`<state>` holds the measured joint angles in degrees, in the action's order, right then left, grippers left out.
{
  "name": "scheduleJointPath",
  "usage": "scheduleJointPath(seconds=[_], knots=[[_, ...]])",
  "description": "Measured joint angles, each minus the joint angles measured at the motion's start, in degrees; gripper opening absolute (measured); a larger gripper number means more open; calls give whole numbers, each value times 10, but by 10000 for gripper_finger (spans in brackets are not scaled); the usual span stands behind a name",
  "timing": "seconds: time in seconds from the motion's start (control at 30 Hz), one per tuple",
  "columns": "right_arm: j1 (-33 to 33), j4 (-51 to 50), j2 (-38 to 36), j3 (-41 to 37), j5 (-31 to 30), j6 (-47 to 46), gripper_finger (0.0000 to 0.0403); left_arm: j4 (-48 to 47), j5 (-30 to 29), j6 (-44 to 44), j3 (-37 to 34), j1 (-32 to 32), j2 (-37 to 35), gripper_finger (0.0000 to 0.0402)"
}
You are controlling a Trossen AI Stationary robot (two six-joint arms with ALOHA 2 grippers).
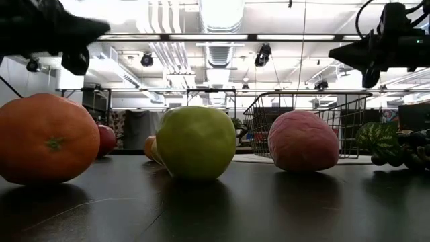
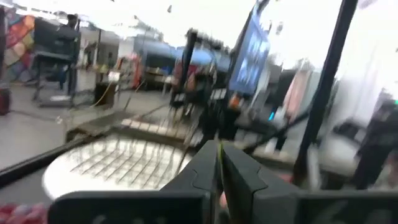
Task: Build produce basket
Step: Put the orange mango into the wire basket
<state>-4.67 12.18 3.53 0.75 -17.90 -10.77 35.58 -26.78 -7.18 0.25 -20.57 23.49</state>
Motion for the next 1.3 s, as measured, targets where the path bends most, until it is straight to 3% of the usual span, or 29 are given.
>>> scheduleJointPath(seconds=[0.3,0.5,0.67,0.87,1.07,1.3], knots=[[0,5,0,0,-2,32,9,78,24,21,15,0,5,4],[0,5,0,0,-2,33,9,216,10,84,17,0,31,4],[0,6,0,0,-2,38,9,253,-25,107,40,0,72,4],[-2,32,0,0,-58,146,9,245,-96,108,112,4,152,4],[-2,56,0,0,-73,159,9,112,-128,95,214,19,239,4],[-2,66,0,0,-72,190,9,-226,-125,-39,375,58,330,4]])
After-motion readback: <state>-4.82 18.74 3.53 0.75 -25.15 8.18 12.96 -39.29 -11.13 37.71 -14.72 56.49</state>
